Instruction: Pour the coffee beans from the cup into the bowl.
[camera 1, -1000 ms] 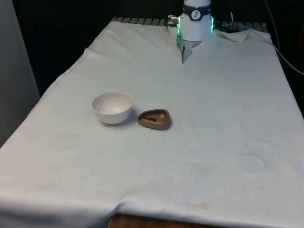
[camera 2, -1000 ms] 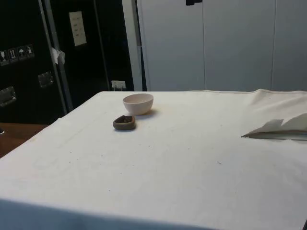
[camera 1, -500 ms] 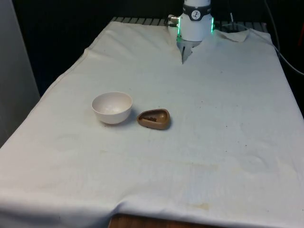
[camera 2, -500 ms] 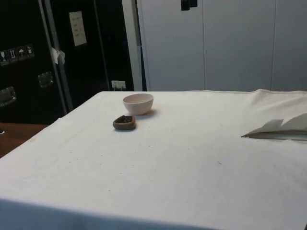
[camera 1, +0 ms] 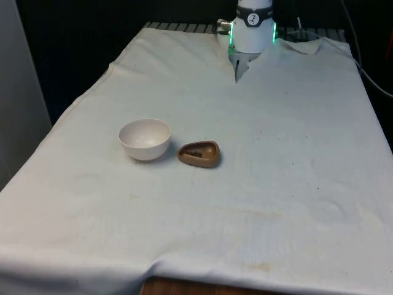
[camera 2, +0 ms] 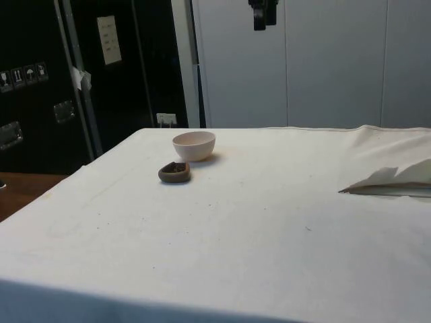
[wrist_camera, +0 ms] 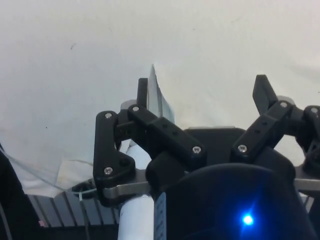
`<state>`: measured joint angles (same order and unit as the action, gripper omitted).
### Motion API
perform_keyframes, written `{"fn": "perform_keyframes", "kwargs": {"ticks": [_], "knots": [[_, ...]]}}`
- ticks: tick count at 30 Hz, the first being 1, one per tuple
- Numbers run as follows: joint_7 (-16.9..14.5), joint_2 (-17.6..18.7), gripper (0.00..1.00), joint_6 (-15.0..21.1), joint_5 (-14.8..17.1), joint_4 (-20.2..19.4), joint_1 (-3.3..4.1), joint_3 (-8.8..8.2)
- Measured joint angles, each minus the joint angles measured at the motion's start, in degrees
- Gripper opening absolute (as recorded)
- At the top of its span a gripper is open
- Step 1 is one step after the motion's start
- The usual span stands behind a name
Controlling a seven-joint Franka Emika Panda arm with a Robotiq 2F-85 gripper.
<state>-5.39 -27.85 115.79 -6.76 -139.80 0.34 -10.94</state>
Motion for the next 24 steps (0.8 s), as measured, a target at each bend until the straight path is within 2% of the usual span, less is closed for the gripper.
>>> {"fn": "perform_keyframes", "kwargs": {"ticks": [4, 18, 24], "knots": [[0.06, 0.92, 1.00, 1.49, 0.46, -0.34, 0.17, 0.46], [1.66, 9.80, 1.00, 8.19, 2.75, 1.32, 0.52, 4.30], [2.12, 12.66, 1.00, 10.14, 3.27, 2.06, 0.52, 5.39]]}}
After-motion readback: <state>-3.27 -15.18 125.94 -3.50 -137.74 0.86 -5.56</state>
